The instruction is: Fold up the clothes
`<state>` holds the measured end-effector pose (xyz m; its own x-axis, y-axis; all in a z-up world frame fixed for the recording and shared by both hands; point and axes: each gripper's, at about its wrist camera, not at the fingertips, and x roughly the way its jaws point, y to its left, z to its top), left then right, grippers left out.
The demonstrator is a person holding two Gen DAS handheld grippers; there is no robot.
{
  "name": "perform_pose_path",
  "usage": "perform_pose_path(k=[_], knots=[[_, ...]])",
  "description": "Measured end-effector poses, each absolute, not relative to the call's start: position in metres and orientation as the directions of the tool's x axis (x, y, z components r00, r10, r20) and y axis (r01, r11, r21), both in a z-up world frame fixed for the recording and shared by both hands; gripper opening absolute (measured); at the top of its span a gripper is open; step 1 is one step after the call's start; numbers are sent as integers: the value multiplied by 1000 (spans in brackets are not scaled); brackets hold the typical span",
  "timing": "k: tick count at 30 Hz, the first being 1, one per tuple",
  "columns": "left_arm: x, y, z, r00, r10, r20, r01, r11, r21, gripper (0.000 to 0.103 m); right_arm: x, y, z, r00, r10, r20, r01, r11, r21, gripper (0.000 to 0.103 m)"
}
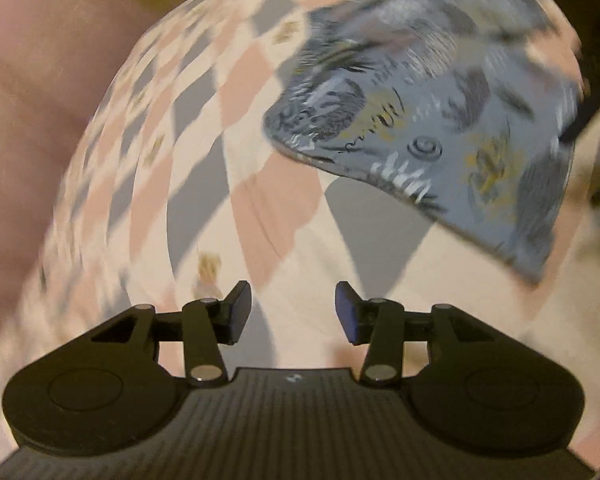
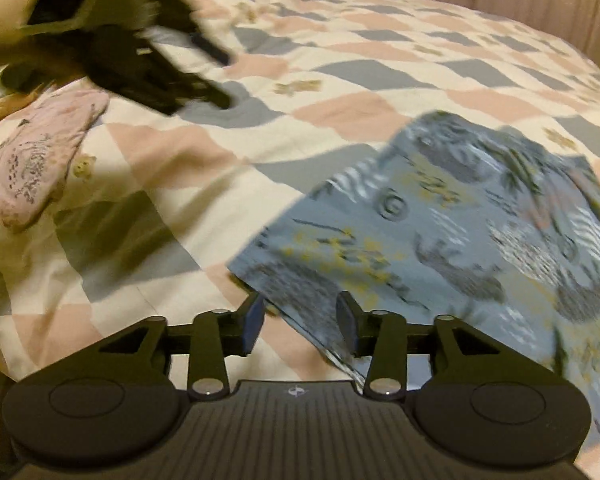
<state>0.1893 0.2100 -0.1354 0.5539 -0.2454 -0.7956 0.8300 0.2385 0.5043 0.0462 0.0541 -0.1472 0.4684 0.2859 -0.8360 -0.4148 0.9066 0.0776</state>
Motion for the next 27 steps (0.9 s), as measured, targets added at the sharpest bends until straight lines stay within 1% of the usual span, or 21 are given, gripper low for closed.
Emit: perform_pose_path(k=[5, 9, 12, 14, 16, 19, 22, 27], knots=[[214, 200, -150, 506, -330, -797, 840, -18, 542, 42, 54, 75, -149, 491, 293, -821, -460, 887, 42, 47], [233, 192, -160, 441, -397, -805, 821, -184, 540, 43, 61, 91, -160, 499, 243, -832, -415, 910, 17, 49], [246, 189, -170, 376, -443, -814, 787, -311, 532, 43, 63, 108, -168, 502, 208, -840, -379, 925, 3, 52], [256, 189, -178, 332, -466, -820, 758, -386, 526, 43, 62, 122, -173, 518, 170, -838, -360, 932, -34, 57], [267, 189, -184, 291, -487, -824, 720, -455, 523, 43, 60, 139, -179, 531, 114, -840, -325, 943, -77, 59], [281, 188, -192, 243, -510, -825, 654, -542, 528, 43, 61, 160, -188, 535, 46, -844, -276, 953, -123, 59], [298, 183, -202, 209, -515, -832, 577, -622, 530, 43, 63, 172, -197, 550, -41, -834, -239, 949, -205, 56], [326, 169, -216, 173, -509, -843, 471, -709, 525, 43, 71, 170, -210, 538, -109, -836, -190, 950, -246, 48]])
